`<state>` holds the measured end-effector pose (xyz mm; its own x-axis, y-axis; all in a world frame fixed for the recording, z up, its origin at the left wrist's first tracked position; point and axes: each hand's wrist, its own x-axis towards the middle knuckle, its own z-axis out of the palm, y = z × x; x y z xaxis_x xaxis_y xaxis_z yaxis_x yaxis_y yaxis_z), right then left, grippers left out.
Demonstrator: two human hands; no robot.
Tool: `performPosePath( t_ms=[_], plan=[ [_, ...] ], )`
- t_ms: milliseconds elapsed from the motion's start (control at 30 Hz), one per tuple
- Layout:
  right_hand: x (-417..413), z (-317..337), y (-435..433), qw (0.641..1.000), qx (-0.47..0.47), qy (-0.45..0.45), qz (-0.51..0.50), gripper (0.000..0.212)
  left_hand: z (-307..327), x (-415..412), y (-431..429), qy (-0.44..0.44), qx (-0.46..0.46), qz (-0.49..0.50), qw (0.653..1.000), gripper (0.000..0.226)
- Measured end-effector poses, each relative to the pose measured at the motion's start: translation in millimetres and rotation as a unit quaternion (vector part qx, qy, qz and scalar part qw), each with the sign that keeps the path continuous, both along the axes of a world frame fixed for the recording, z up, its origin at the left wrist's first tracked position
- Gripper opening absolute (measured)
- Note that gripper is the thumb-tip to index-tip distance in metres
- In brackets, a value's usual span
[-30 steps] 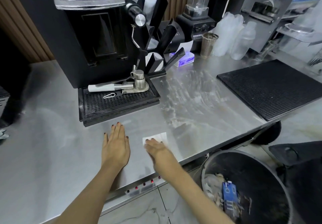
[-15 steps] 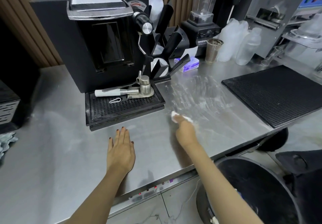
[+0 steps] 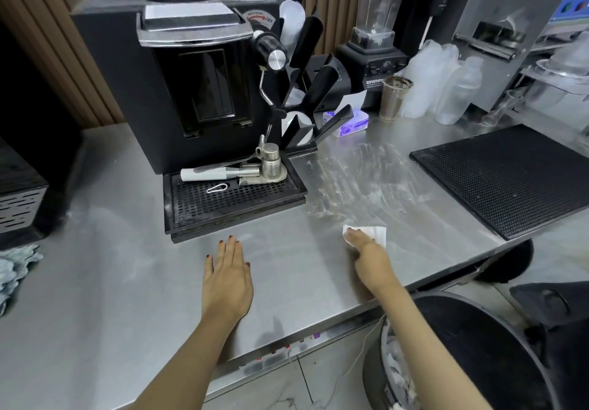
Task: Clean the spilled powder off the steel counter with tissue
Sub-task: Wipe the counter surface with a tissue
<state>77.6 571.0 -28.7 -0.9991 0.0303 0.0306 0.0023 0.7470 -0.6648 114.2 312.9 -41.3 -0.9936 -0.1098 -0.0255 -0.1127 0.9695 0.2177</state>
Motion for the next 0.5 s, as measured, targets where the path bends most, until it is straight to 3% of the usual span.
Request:
performPosePath(
  t_ms=[100,200,233,333,500],
  plan=[
    [5.5,8.1,-7.4,0.998,0.023,-0.02,0.052,0.049,0.4,0.2,-1.1,0.002,0.004,0.001,1.0,0.052],
    [42.2,-8.2,-47.2,0.977,0.054,-0.054,0.198,0.029,-0.1,-0.7,-1.2,0.008,0.006,0.0,1.0,0.052],
    [52.5,-15.3,-53.4,0.973,0.062,-0.037,0.22,0.033,0.0,-1.1,-0.8,0.008,0.007,0.0,1.0,0.052],
    [60.6,-4.4,-32.7,0.982,0.061,-0.006,0.181,0.044,-1.7,0.3,-0.4,0.006,0.006,0.002,1.0,0.052],
    [36.0,21.0,33.5,0.998,0.022,-0.039,0.048,0.054,-1.3,-1.3,-3.9,0.009,-0.002,-0.004,1.0,0.052]
  ],
)
